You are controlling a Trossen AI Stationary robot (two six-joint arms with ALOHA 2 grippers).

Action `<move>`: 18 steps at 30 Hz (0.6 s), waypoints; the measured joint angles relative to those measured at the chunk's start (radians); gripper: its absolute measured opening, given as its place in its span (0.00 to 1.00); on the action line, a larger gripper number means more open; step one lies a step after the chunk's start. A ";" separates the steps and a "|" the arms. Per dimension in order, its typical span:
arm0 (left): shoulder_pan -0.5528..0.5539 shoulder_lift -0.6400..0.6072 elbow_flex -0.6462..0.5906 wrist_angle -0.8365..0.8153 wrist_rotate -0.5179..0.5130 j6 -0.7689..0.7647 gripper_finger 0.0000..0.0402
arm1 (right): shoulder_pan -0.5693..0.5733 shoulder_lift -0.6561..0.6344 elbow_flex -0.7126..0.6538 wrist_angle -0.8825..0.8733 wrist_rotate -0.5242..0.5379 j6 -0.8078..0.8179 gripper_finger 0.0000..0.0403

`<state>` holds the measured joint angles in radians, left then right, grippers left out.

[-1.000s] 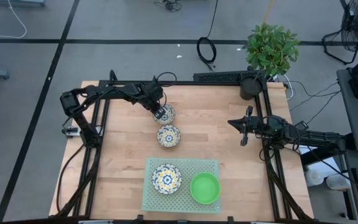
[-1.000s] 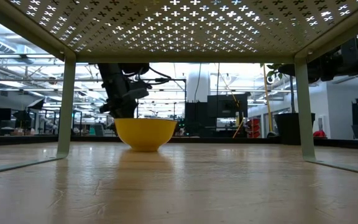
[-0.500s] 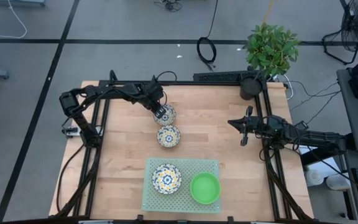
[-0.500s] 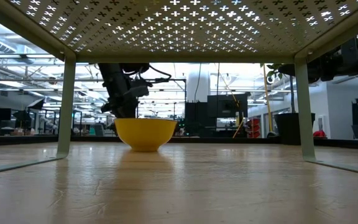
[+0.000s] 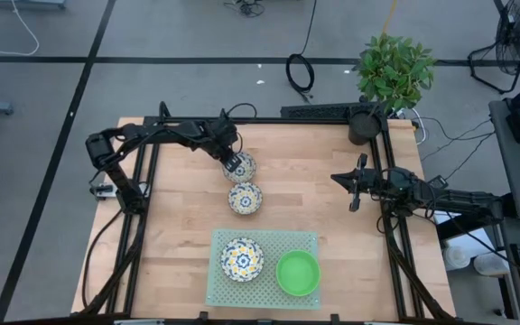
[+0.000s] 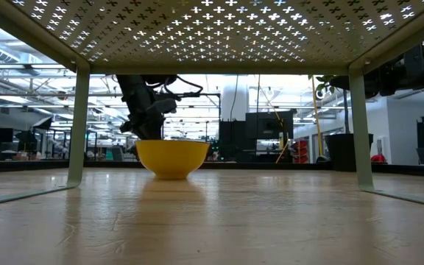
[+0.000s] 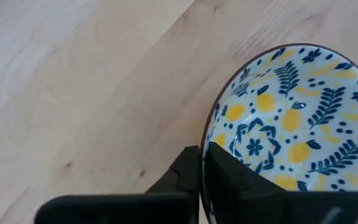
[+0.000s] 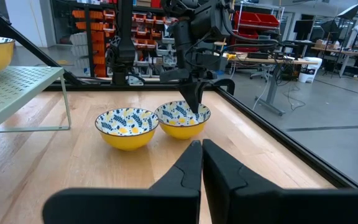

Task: Pick & Place Mini bowls
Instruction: Stack the top yellow patterned bowl on the yellow patterned bowl on the shelf

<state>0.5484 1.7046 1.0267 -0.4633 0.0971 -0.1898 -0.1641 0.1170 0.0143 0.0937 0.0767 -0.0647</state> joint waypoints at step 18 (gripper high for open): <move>-0.002 -0.017 0.003 -0.008 -0.005 -0.004 0.03 | 0.000 0.000 0.000 0.000 0.000 0.000 0.00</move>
<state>0.5464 1.6877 1.0302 -0.4713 0.0919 -0.1938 -0.1642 0.1172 0.0144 0.0937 0.0767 -0.0647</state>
